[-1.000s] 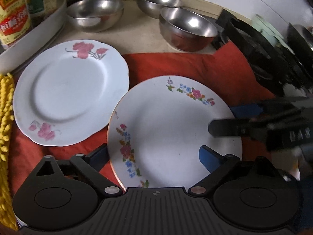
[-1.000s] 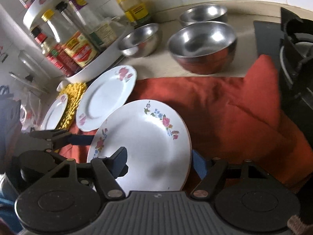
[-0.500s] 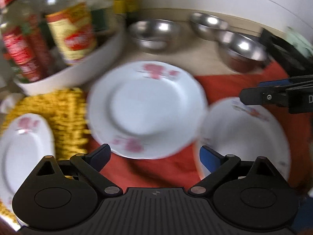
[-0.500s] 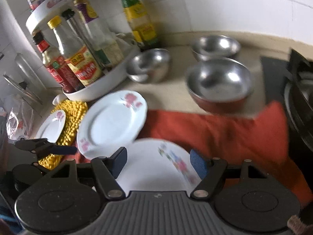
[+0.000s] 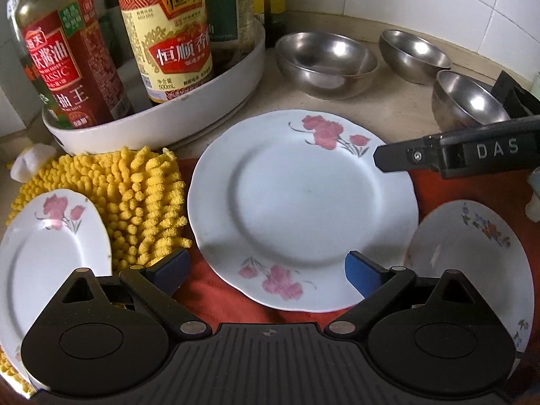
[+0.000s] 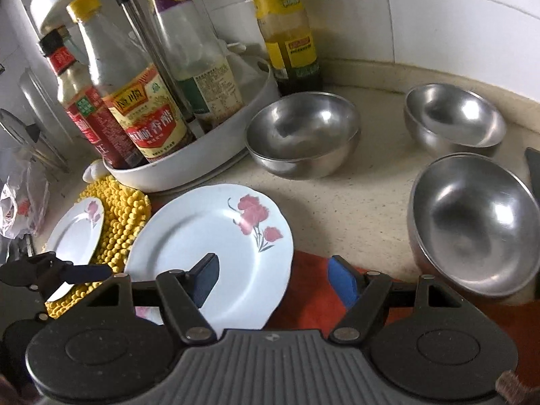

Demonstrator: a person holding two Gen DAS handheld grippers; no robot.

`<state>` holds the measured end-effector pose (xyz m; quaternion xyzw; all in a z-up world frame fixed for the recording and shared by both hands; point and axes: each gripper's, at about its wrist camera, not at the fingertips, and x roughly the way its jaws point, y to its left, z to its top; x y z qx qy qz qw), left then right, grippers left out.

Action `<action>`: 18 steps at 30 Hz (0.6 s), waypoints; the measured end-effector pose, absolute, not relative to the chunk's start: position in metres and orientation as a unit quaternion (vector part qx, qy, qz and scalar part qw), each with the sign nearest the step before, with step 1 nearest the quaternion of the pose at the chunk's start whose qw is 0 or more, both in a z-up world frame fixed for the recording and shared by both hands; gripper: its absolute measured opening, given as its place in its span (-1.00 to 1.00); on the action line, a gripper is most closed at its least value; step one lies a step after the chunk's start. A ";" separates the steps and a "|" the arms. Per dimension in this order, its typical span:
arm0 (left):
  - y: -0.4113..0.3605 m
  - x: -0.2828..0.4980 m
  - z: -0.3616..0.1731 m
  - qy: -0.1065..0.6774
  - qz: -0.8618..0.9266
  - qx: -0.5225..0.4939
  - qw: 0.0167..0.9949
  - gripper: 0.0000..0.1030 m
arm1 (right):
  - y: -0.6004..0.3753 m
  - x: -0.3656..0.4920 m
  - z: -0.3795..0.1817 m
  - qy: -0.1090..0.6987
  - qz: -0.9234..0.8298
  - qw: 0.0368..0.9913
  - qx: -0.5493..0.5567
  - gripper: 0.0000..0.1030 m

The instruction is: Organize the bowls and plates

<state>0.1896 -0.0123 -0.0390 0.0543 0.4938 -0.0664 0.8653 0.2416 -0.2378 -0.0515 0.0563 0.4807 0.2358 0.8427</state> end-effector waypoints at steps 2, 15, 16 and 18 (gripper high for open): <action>-0.012 0.193 -0.041 0.496 -0.068 0.052 0.864 0.96 | -0.237 0.246 -0.057 0.490 0.237 0.837 0.059 0.32; -0.015 0.211 -0.049 0.498 -0.075 0.055 0.862 1.00 | -0.229 0.258 -0.070 0.502 0.257 0.822 0.079 0.33; -0.015 0.212 -0.049 0.499 -0.075 0.053 0.862 1.00 | -0.227 0.258 -0.070 0.501 0.257 0.823 0.078 0.33; -0.014 0.214 -0.050 0.499 -0.076 0.051 0.862 1.00 | -0.226 0.258 -0.069 0.501 0.259 0.822 0.077 0.34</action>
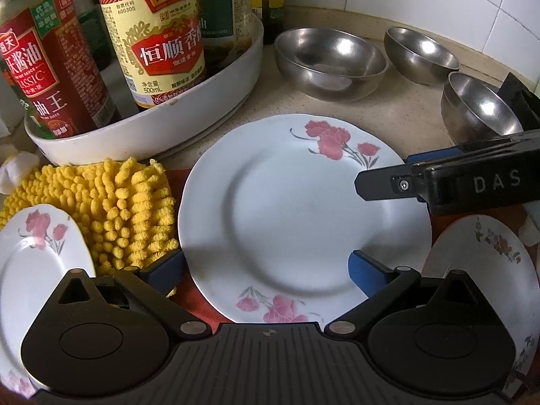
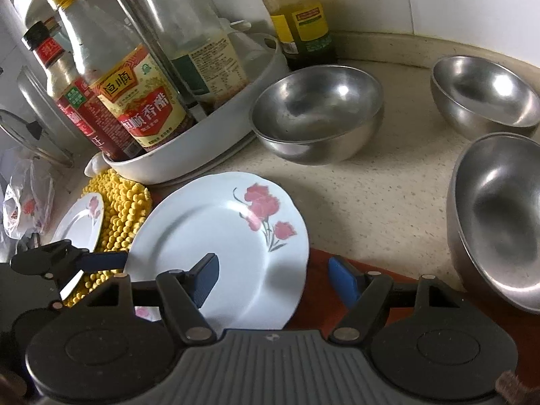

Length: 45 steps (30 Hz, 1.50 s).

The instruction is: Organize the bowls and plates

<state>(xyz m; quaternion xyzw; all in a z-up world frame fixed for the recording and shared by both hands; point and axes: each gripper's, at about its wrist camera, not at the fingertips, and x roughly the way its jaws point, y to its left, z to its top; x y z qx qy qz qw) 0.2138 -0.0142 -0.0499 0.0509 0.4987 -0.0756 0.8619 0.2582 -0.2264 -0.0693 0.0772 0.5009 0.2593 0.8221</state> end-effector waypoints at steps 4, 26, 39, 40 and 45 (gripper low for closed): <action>-0.013 0.216 -0.051 0.498 -0.077 0.049 0.863 1.00 | -0.223 0.256 -0.067 0.507 0.283 0.810 0.088 0.33; -0.007 0.228 -0.050 0.466 -0.070 0.042 0.881 0.97 | -0.215 0.256 -0.067 0.510 0.284 0.808 0.080 0.42; 0.001 0.219 -0.033 0.456 -0.053 0.030 0.888 0.94 | -0.218 0.252 -0.053 0.515 0.296 0.794 0.129 0.41; 0.000 0.218 -0.031 0.454 -0.051 0.032 0.889 0.94 | -0.219 0.250 -0.050 0.512 0.297 0.795 0.130 0.41; -0.006 0.210 -0.020 0.441 -0.055 0.041 0.895 0.94 | -0.225 0.240 -0.036 0.507 0.300 0.796 0.140 0.41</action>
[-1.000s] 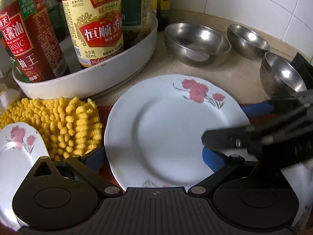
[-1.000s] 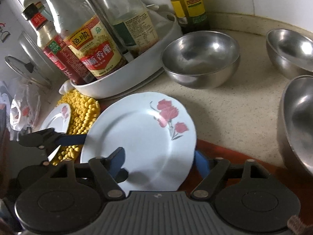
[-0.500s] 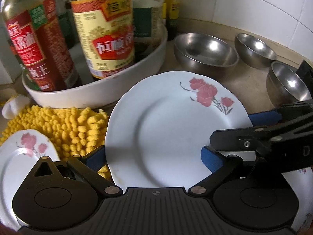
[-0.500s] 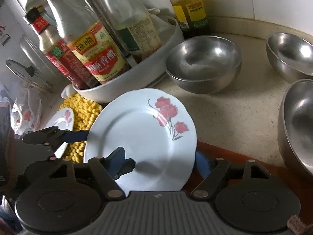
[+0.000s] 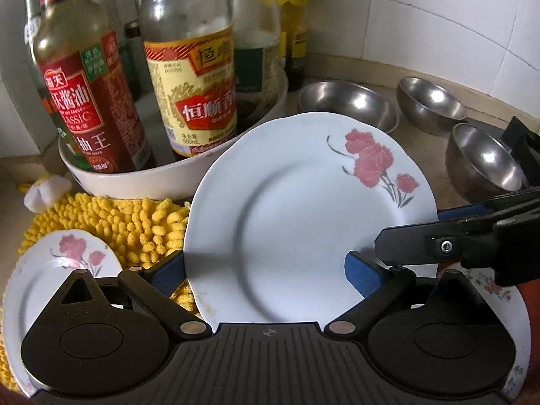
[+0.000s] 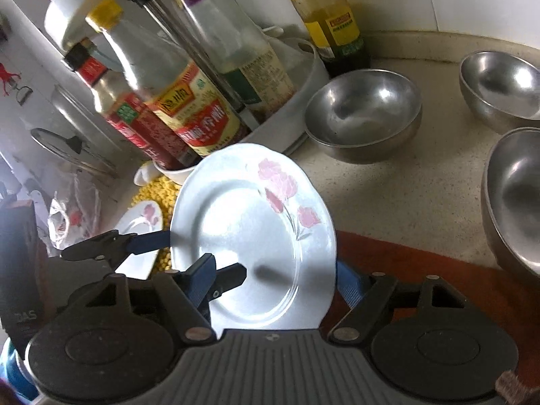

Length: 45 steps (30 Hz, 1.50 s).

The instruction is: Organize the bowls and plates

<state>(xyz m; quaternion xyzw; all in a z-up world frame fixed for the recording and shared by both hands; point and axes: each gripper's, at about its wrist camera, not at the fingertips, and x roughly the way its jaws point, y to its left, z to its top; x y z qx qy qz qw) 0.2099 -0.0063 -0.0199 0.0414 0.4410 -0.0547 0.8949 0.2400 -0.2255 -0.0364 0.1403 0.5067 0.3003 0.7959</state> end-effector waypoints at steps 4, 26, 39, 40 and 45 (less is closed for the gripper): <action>-0.011 0.203 -0.017 0.441 -0.052 0.054 0.894 0.94 | -0.230 0.234 -0.032 0.500 0.290 0.803 0.144 0.41; -0.041 0.178 -0.016 0.451 -0.120 0.074 0.882 0.90 | -0.269 0.187 -0.024 0.525 0.245 0.795 0.177 0.41; -0.062 0.172 -0.021 0.454 -0.178 0.097 0.868 0.90 | -0.290 0.162 -0.024 0.536 0.200 0.795 0.203 0.41; -0.064 0.171 -0.021 0.453 -0.182 0.099 0.867 0.90 | -0.292 0.160 -0.023 0.537 0.197 0.795 0.205 0.41; -0.074 0.166 -0.025 0.456 -0.205 0.111 0.859 0.90 | -0.301 0.150 -0.022 0.543 0.183 0.792 0.210 0.40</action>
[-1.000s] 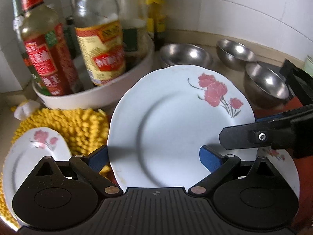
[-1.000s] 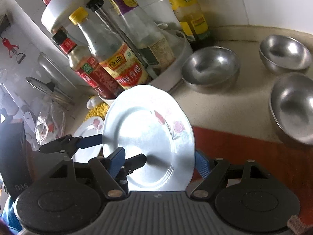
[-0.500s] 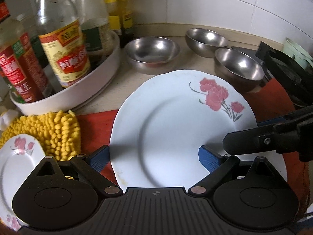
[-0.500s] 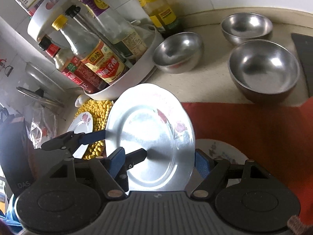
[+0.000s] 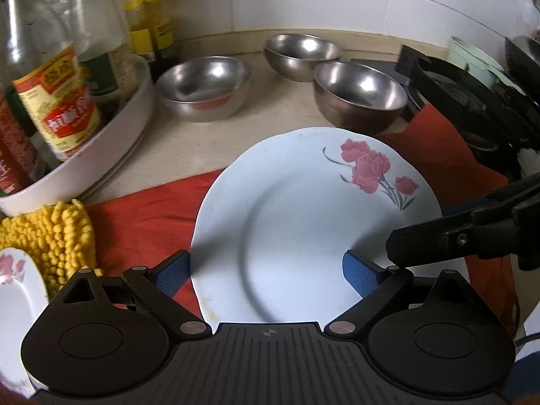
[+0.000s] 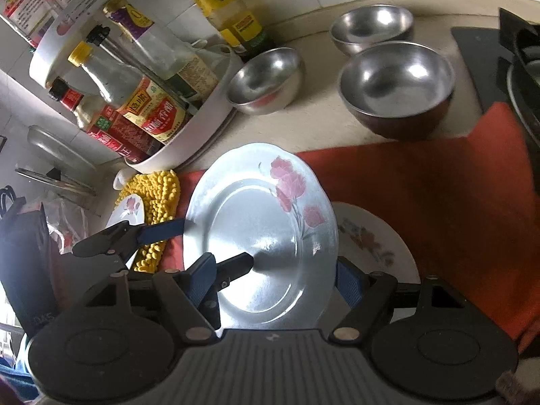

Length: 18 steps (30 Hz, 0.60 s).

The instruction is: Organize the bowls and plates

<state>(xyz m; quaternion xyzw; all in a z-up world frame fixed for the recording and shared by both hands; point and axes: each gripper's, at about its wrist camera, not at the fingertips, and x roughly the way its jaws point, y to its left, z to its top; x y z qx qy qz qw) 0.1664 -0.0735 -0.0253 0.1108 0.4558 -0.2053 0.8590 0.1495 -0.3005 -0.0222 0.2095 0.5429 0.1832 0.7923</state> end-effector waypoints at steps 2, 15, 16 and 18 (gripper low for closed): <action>-0.077 0.165 -0.027 0.458 -0.213 0.114 0.855 0.90 | -0.305 0.146 -0.024 0.546 0.177 0.791 0.212 0.40; -0.102 0.147 -0.028 0.447 -0.251 0.143 0.847 0.85 | -0.327 0.122 -0.032 0.555 0.148 0.788 0.221 0.40; -0.105 0.146 -0.029 0.447 -0.250 0.147 0.846 0.89 | -0.329 0.121 -0.032 0.555 0.148 0.787 0.224 0.40; -0.106 0.145 -0.030 0.453 -0.251 0.142 0.844 0.89 | -0.329 0.120 -0.033 0.556 0.146 0.789 0.216 0.39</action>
